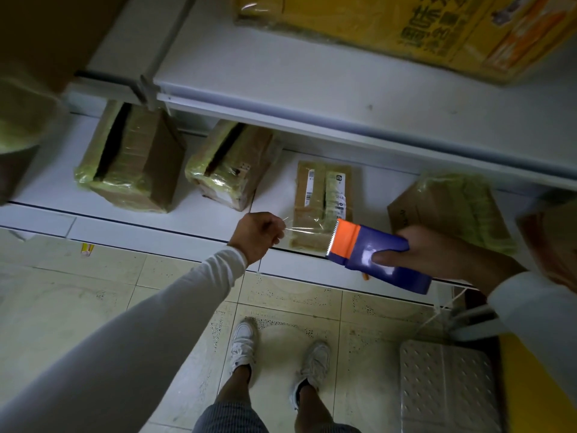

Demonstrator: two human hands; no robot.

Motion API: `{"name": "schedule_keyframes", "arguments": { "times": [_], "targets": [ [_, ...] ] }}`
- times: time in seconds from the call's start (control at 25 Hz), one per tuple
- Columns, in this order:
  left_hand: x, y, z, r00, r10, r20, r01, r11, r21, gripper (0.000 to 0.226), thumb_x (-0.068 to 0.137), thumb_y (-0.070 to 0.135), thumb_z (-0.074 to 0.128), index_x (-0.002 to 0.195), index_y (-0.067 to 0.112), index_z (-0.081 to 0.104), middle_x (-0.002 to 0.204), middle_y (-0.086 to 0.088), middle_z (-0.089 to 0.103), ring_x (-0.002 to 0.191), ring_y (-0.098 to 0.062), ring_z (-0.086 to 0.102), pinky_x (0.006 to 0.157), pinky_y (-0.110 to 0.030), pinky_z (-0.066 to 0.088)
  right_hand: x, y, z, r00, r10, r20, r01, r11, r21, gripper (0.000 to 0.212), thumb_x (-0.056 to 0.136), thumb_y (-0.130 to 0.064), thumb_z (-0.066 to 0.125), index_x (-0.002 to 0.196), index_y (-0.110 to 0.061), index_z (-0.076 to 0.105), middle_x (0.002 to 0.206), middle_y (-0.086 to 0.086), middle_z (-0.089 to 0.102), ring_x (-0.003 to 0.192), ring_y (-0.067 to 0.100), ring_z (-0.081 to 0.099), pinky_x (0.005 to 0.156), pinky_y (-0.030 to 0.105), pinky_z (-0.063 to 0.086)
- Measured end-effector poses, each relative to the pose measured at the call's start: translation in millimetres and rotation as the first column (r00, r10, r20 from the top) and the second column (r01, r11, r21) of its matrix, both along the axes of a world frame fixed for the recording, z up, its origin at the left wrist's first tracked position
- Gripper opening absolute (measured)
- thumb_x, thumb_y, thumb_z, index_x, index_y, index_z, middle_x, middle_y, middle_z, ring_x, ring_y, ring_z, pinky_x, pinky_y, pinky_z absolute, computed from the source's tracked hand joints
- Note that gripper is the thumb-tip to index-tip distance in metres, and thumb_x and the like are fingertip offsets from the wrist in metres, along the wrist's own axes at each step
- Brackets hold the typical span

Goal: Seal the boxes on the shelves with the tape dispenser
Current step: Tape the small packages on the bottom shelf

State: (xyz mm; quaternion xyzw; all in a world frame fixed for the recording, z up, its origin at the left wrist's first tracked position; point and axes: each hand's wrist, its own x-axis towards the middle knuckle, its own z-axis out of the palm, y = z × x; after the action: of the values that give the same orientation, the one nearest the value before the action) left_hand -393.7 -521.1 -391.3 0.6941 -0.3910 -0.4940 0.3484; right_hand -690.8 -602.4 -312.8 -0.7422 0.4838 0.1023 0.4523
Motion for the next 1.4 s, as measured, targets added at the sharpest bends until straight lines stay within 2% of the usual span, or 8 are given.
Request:
{"name": "schedule_keyframes", "arguments": {
  "times": [0.2, 0.32, 0.44, 0.6, 0.92, 1.04, 1.2, 1.4],
  "targets": [
    [-15, -5, -13, 0.984, -0.016, 0.176, 0.006, 0.998, 0.058, 0.010, 0.088, 0.014, 0.063, 0.096, 0.013, 0.068, 0.082, -0.003, 0.068, 0.072, -0.017, 0.065, 0.076, -0.029, 0.052, 13, -14, -10, 0.997, 0.025, -0.076, -0.026, 1.000, 0.000, 0.078, 0.063, -0.071, 0.057, 0.080, 0.005, 0.062, 0.062, 0.013, 0.053, 0.055, 0.022, 0.049, 0.055, 0.027, 0.036],
    [-10, -5, -14, 0.905, -0.075, 0.419, 0.020, 0.991, 0.134, 0.063, 0.083, 0.036, 0.070, 0.136, 0.010, 0.046, 0.088, 0.004, 0.067, 0.101, -0.021, 0.061, 0.096, -0.032, 0.043, 15, -15, -15, 0.998, 0.005, -0.069, -0.004, 1.000, 0.018, 0.085, 0.059, -0.074, 0.057, 0.085, 0.007, 0.062, 0.065, 0.015, 0.053, 0.058, 0.025, 0.049, 0.060, 0.033, 0.036],
    [-10, 5, -14, 0.778, -0.107, 0.619, 0.236, 0.963, -0.130, 0.053, 0.095, 0.038, 0.050, 0.143, 0.019, 0.036, 0.084, -0.007, 0.070, 0.082, -0.027, 0.066, 0.080, -0.035, 0.050, 16, -15, -16, 0.995, -0.012, -0.102, 0.015, 1.000, 0.025, 0.071, 0.066, -0.069, 0.062, 0.083, -0.001, 0.064, 0.063, 0.012, 0.059, 0.054, 0.018, 0.052, 0.056, 0.028, 0.038],
    [-19, -1, -17, 0.605, -0.374, 0.703, 0.566, 0.823, -0.050, 0.063, 0.095, 0.049, 0.042, 0.150, 0.036, 0.012, 0.094, -0.009, 0.071, 0.078, -0.027, 0.067, 0.077, -0.037, 0.053, 16, -14, -17, 0.994, -0.002, -0.109, 0.005, 1.000, 0.028, 0.074, 0.070, -0.068, 0.062, 0.091, 0.003, 0.066, 0.069, 0.016, 0.063, 0.058, 0.022, 0.055, 0.059, 0.031, 0.040],
    [2, -4, -22, 0.571, -0.308, 0.761, 0.597, 0.792, -0.127, 0.052, 0.098, 0.029, 0.047, 0.147, 0.023, 0.029, 0.081, -0.016, 0.069, 0.068, -0.034, 0.064, 0.067, -0.040, 0.053, 35, -8, -24, 0.991, 0.084, -0.107, -0.085, 0.996, -0.004, 0.046, 0.081, -0.061, 0.065, 0.077, -0.016, 0.061, 0.055, -0.004, 0.055, 0.045, 0.008, 0.049, 0.050, 0.021, 0.037],
    [26, 8, -9, 0.446, -0.236, 0.863, 0.522, 0.852, -0.037, 0.072, 0.090, 0.044, 0.057, 0.149, 0.027, 0.021, 0.103, -0.013, 0.068, 0.084, -0.031, 0.066, 0.074, -0.041, 0.056, 57, 1, -34, 0.992, 0.114, -0.045, -0.116, 0.993, -0.028, 0.043, 0.083, -0.060, 0.065, 0.080, -0.018, 0.061, 0.064, -0.001, 0.061, 0.054, 0.013, 0.055, 0.053, 0.023, 0.040],
    [21, -17, 1, 0.329, -0.319, 0.889, 0.726, 0.687, -0.023, 0.103, 0.074, 0.040, 0.075, 0.151, 0.016, 0.012, 0.153, -0.013, 0.027, 0.140, -0.032, 0.029, 0.111, -0.044, 0.029, 68, 1, -34, 0.994, 0.112, -0.012, -0.112, 0.994, 0.019, 0.044, 0.084, -0.057, 0.065, 0.093, -0.013, 0.065, 0.081, 0.009, 0.071, 0.066, 0.019, 0.065, 0.061, 0.026, 0.047],
    [16, -43, -17, 0.165, -0.475, 0.865, 0.830, 0.540, 0.138, 0.083, 0.091, 0.027, 0.059, 0.149, 0.013, 0.001, 0.159, -0.010, -0.002, 0.145, -0.022, -0.006, 0.117, -0.032, -0.003, 47, 12, -28, 0.997, 0.080, 0.001, -0.080, 0.997, 0.000, 0.029, 0.087, -0.054, 0.062, 0.085, -0.026, 0.061, 0.071, -0.004, 0.067, 0.062, 0.010, 0.065, 0.055, 0.017, 0.045]
  ]
}}
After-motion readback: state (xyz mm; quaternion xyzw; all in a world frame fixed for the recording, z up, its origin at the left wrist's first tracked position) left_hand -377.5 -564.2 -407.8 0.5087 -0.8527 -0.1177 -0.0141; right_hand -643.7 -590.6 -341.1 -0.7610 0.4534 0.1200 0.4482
